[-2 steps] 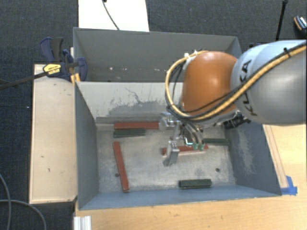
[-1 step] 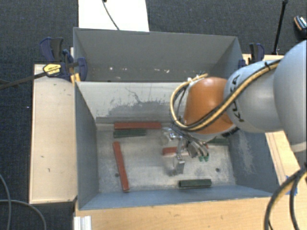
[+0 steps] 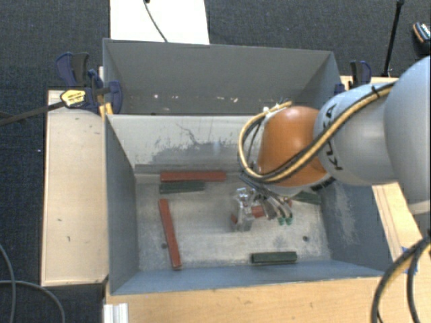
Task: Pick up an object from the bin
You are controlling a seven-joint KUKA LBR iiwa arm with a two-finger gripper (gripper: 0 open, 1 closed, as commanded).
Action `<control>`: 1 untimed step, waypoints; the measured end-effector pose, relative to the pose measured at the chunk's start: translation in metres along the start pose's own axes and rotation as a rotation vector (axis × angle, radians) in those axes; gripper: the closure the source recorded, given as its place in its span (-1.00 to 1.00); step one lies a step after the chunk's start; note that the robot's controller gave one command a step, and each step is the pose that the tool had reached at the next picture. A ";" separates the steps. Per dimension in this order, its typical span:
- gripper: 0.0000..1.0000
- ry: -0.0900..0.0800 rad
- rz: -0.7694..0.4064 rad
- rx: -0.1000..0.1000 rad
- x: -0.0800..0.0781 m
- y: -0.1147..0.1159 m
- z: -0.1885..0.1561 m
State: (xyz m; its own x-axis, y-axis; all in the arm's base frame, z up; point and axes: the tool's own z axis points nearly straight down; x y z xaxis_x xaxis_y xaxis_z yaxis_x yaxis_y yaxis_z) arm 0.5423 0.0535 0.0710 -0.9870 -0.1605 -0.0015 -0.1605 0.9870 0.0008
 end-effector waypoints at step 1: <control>1.00 -0.008 -0.232 0.002 0.023 -0.013 -0.153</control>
Offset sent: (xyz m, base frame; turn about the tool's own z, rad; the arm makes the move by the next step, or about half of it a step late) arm -0.0228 -0.0163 0.1489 -0.2338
